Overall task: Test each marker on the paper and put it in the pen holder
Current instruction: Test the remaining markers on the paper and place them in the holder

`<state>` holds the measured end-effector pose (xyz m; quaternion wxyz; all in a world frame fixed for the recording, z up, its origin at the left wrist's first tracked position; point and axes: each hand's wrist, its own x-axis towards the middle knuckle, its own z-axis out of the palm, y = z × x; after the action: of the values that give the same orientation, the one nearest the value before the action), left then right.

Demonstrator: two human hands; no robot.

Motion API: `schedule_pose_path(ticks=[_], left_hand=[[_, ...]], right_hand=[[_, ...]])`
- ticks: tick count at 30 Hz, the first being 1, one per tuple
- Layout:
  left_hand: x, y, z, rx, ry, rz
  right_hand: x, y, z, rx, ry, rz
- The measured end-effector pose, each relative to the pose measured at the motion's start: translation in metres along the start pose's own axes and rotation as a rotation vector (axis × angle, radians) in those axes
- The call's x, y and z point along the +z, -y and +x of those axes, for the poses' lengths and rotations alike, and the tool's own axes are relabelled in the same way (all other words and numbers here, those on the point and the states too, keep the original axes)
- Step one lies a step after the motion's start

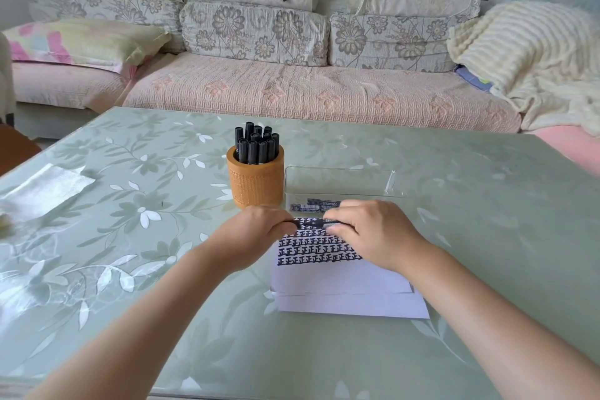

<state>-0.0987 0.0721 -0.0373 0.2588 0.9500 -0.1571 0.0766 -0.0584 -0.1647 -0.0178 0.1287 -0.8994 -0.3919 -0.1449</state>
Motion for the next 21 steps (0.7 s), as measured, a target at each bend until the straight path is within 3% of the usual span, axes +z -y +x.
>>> schedule_pose_path(ticks=[4, 10, 18, 21], left_hand=[[-0.004, 0.025, -0.005, -0.085, -0.083, 0.139], [0.005, 0.036, -0.013, -0.269, -0.112, 0.285], [0.009, 0.026, -0.011, -0.290, -0.082, 0.354], [0.008, 0.008, -0.009, -0.193, -0.110, 0.338]], right_hand=[[0.005, -0.010, -0.007, 0.128, 0.150, 0.044], [0.012, -0.010, -0.008, 0.215, 0.226, 0.193], [0.002, -0.012, -0.022, 0.260, 0.162, 0.411], [0.000, -0.017, -0.029, 0.274, 0.072, 0.509]])
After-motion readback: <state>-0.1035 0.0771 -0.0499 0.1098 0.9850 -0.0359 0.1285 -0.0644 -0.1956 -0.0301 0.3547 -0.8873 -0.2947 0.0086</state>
